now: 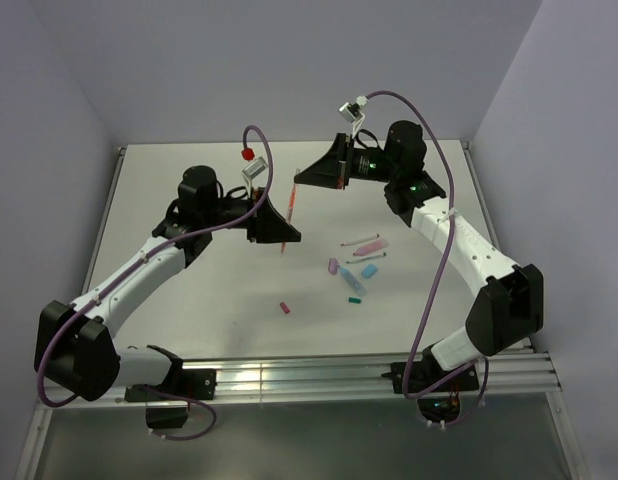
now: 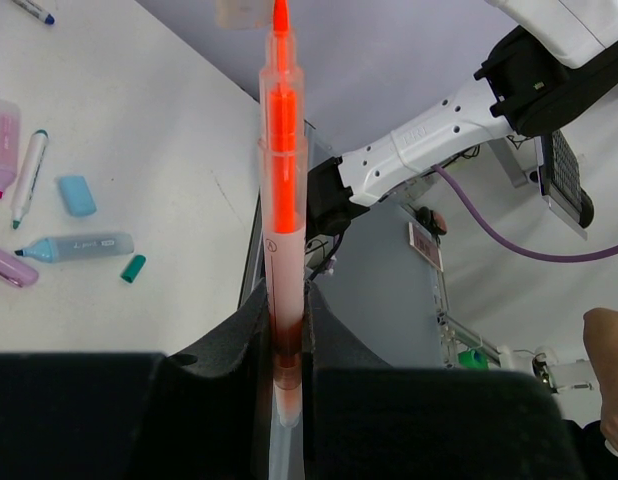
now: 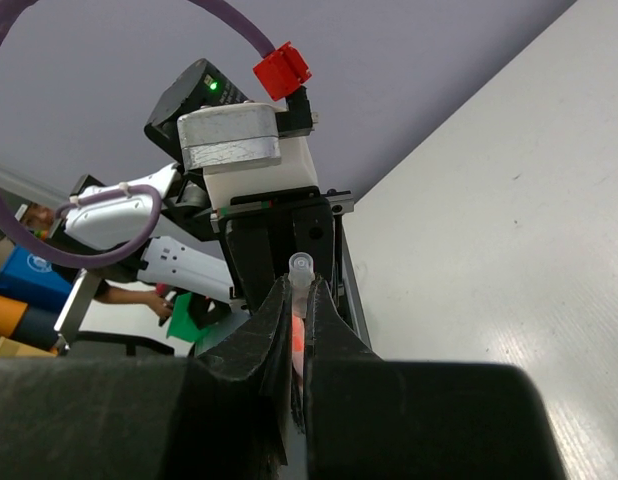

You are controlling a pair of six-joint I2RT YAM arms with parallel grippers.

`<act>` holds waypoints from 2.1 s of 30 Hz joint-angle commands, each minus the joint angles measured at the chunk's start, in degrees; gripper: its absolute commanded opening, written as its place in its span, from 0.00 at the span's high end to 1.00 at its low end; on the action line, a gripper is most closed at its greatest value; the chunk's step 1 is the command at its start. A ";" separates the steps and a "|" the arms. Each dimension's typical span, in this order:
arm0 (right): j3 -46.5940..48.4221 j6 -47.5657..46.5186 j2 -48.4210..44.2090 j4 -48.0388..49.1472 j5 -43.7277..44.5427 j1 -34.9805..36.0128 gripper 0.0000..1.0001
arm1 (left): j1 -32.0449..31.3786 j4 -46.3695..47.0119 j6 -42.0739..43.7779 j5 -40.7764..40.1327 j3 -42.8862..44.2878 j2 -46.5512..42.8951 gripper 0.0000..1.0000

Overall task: Insert the pens into the pen caps
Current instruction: Insert the pen cap onto the pen.

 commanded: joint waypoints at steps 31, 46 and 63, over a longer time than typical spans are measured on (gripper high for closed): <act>3.64 6.39 -1.28 3.49 -1.68 0.11 1.00 | 0.27 2.12 -0.23 0.50 -1.25 -1.72 1.00; 1.53 6.04 -1.63 4.55 -1.51 0.02 1.00 | 0.18 3.27 -1.64 0.76 -1.16 -1.55 1.00; 1.00 2.79 -0.57 3.93 1.04 0.20 1.00 | 0.00 4.50 -2.96 1.38 -1.25 -1.99 1.00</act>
